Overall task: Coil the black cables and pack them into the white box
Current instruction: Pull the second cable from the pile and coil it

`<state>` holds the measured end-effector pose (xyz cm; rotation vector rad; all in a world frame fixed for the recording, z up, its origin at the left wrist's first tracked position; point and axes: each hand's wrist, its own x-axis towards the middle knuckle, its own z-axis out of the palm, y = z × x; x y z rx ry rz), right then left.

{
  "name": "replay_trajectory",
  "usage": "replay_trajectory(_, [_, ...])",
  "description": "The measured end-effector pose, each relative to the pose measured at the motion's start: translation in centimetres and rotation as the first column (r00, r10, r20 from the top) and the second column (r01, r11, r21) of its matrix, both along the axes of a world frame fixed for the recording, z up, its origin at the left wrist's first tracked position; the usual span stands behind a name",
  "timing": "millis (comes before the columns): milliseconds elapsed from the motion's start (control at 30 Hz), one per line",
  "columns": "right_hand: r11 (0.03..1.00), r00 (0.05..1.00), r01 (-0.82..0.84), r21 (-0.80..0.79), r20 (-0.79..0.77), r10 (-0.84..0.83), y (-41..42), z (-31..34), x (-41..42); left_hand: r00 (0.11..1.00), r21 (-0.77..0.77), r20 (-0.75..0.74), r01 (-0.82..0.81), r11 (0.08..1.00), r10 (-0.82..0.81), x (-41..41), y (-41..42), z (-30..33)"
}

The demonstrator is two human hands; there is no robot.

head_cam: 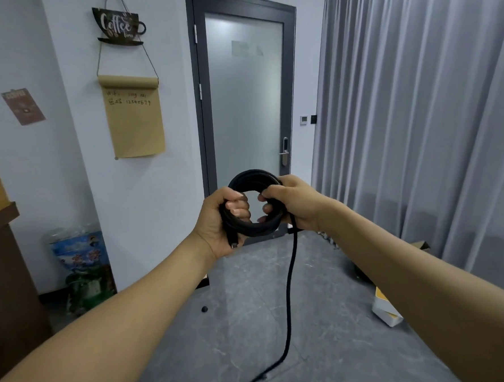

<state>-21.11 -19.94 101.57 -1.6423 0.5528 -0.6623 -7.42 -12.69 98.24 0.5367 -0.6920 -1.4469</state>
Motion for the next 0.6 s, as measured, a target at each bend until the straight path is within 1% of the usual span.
replay_trajectory(67, [0.998,0.999,0.044,-0.049,-0.012,-0.045,-0.3,0.0,0.0,0.975,0.075,0.189,-0.134,0.988,0.118,-0.2,-0.3,0.4])
replay_trajectory(133, [0.990,0.997,0.049,-0.132,-0.045,-0.055,-0.6,0.1,-0.3,0.897,0.109,0.384,-0.280,0.954,0.219,-0.5,-0.7,0.6])
replay_trajectory(167, [0.983,0.996,0.050,-0.177,-0.063,-0.062,-0.7,0.2,-0.4,0.862,0.121,0.443,-0.329,0.937,0.246,-0.6,-0.7,0.7])
replay_trajectory(200, [0.975,0.995,0.052,-0.214,-0.073,-0.069,-0.8,0.2,-0.5,0.844,0.137,0.472,-0.354,0.925,0.254,-0.7,-0.7,0.9])
replay_trajectory(233, [0.970,0.995,0.054,-0.238,-0.073,-0.073,-0.9,0.2,-0.7,0.846,0.153,0.470,-0.357,0.921,0.250,-0.8,-0.7,1.0])
replay_trajectory(300, [0.964,0.996,0.055,-0.261,-0.047,-0.070,-0.8,0.1,-0.9,0.882,0.167,0.401,-0.336,0.927,0.247,-1.1,-0.6,1.4])
replay_trajectory(433, [0.946,0.999,0.053,-0.321,0.009,-0.052,-0.7,-0.1,-1.2,0.903,0.088,0.285,-0.360,0.929,0.322,-1.9,-0.8,1.0])
replay_trajectory(500, [0.955,0.999,0.036,-0.294,0.039,-0.026,-0.6,0.0,-1.3,0.914,0.044,0.258,-0.336,0.941,0.314,-2.0,-0.8,0.9])
replay_trajectory(600, [0.980,0.994,-0.002,-0.200,0.105,0.023,-0.6,0.1,-1.4,0.935,0.027,0.251,-0.264,0.964,0.249,-1.7,-0.5,1.2])
